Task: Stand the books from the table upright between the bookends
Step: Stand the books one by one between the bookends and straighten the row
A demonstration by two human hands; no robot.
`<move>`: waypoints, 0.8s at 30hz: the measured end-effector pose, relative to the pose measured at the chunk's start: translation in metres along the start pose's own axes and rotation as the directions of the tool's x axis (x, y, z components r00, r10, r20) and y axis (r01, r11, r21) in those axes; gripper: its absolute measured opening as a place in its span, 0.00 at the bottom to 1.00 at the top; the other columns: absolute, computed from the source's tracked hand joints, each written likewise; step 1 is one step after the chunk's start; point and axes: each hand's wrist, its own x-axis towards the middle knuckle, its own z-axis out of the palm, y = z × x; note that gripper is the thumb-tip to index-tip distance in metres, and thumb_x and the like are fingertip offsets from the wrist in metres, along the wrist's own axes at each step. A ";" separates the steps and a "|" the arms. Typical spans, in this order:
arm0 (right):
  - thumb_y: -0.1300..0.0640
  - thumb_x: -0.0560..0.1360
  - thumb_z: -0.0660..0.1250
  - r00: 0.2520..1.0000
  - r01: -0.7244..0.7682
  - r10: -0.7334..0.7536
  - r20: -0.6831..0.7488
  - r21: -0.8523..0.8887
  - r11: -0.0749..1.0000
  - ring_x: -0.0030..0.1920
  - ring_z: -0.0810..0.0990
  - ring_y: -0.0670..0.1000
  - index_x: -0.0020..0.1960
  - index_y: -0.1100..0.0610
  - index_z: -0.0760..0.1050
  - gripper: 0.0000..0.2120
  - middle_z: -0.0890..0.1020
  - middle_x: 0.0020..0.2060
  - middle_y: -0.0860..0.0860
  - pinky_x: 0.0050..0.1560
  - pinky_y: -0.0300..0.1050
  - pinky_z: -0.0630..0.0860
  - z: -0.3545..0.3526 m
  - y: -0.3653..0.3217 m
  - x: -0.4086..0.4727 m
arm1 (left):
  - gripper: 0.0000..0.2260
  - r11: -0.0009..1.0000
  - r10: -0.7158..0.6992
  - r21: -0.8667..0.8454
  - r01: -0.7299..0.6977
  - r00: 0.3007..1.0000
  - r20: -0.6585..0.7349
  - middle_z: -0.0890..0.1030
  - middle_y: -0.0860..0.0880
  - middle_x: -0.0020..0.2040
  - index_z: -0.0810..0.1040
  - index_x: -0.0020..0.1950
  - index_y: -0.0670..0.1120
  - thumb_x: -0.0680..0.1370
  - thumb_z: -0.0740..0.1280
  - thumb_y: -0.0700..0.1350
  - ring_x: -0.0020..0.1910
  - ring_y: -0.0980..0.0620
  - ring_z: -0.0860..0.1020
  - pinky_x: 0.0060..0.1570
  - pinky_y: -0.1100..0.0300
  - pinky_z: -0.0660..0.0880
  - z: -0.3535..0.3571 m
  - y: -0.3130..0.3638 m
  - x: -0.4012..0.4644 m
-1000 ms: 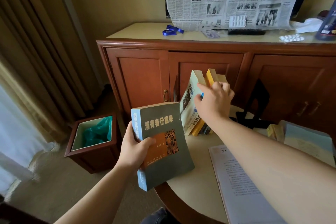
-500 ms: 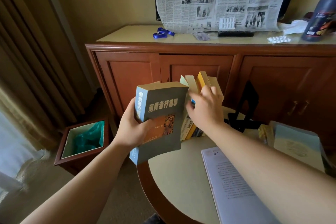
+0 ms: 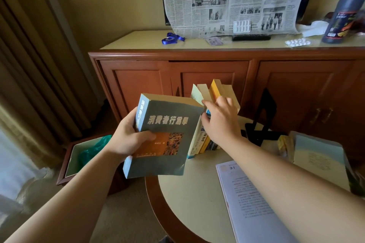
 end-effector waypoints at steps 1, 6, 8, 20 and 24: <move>0.52 0.79 0.70 1.000 0.003 -0.003 -0.005 0.005 1.000 0.52 0.71 0.56 0.67 0.55 0.81 0.18 0.77 0.48 0.54 0.48 0.49 0.72 -0.001 0.000 0.000 | 0.29 1.000 0.008 0.004 -0.008 1.000 -0.016 0.85 0.52 0.55 0.75 0.65 0.58 0.67 0.76 0.40 0.57 0.48 0.84 0.52 0.47 0.84 0.002 0.001 0.001; 0.53 0.79 0.70 0.999 0.034 -0.033 -0.017 0.021 0.999 0.51 0.71 0.56 0.66 0.54 0.81 0.17 0.76 0.45 0.53 0.46 0.52 0.76 -0.002 0.002 -0.001 | 0.28 0.998 0.042 -0.042 -0.047 0.992 -0.117 0.84 0.49 0.56 0.76 0.65 0.55 0.67 0.75 0.39 0.57 0.45 0.84 0.52 0.47 0.84 0.013 0.005 0.015; 0.53 0.78 0.71 0.999 0.035 -0.034 -0.014 0.018 0.999 0.51 0.72 0.57 0.66 0.54 0.81 0.17 0.77 0.45 0.53 0.46 0.53 0.77 -0.001 0.003 -0.001 | 0.27 0.997 0.061 -0.041 -0.067 0.989 -0.136 0.83 0.49 0.57 0.76 0.64 0.56 0.67 0.75 0.40 0.57 0.45 0.83 0.53 0.47 0.84 0.020 0.007 0.021; 0.53 0.78 0.70 0.998 0.039 -0.039 -0.048 -0.008 0.999 0.52 0.71 0.56 0.67 0.53 0.81 0.18 0.76 0.46 0.53 0.47 0.51 0.73 0.003 0.005 -0.002 | 0.24 0.994 0.112 0.053 -0.099 0.905 -0.411 0.80 0.59 0.53 0.72 0.64 0.56 0.75 0.75 0.37 0.55 0.60 0.79 0.50 0.63 0.76 0.049 0.008 0.054; 0.52 0.78 0.70 0.998 0.051 -0.051 -0.042 -0.015 0.999 0.52 0.71 0.56 0.67 0.53 0.80 0.18 0.76 0.46 0.53 0.46 0.52 0.75 0.002 0.006 -0.002 | 0.25 0.996 0.089 0.038 -0.081 0.870 -0.485 0.79 0.59 0.54 0.71 0.67 0.57 0.75 0.74 0.40 0.56 0.56 0.79 0.49 0.63 0.75 0.064 0.008 0.062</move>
